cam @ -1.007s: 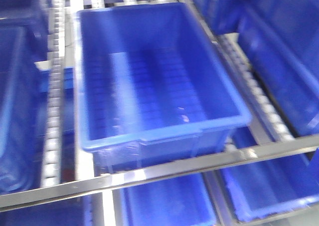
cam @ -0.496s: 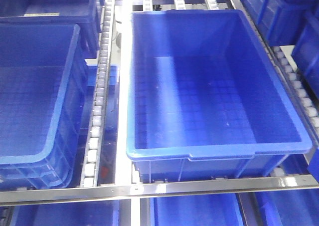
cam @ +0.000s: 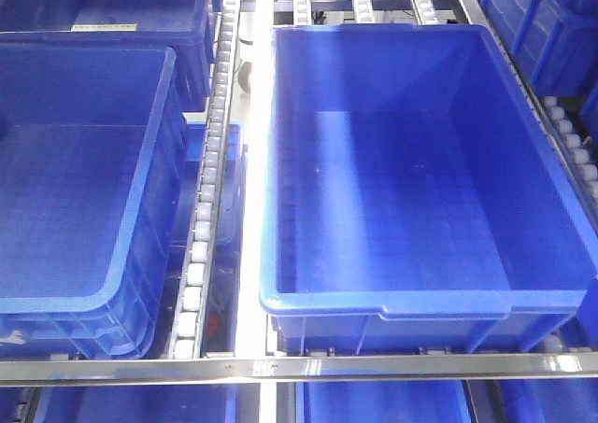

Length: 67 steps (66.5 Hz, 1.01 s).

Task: Pour parts from conveyor to right shelf
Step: 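Move the right gripper with the block over the empty blue bin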

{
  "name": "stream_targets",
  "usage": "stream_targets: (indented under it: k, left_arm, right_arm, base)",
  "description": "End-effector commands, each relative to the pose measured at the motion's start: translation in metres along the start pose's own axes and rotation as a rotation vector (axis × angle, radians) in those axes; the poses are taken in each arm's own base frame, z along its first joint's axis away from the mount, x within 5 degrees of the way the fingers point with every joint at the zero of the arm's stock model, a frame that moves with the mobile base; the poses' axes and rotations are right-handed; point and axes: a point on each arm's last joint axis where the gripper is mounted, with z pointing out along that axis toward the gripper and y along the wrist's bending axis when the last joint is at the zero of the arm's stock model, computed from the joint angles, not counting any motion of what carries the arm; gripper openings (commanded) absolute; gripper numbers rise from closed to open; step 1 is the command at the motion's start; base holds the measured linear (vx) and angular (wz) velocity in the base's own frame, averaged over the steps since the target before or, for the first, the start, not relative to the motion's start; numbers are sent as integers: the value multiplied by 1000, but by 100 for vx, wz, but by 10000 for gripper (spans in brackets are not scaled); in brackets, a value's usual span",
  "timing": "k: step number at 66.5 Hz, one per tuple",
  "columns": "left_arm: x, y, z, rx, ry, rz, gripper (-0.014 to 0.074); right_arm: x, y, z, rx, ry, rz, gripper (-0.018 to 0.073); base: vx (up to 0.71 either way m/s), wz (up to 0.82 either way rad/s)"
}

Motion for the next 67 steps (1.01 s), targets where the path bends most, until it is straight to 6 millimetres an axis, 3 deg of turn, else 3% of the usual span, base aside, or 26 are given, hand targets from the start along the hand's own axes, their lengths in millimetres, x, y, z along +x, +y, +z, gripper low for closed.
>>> stream_targets:
  k: [1, 67]
  left_arm:
    - [-14, -1, -3, 12, -109, -16, -6]
    - [-14, -1, -3, 12, -109, -16, -6]
  right_arm:
    - [-14, -2, -1, 25, -74, 12, -5]
    - [-14, -2, -1, 25, -74, 12, -5]
  base:
    - [5, 7]
    - [3, 5]
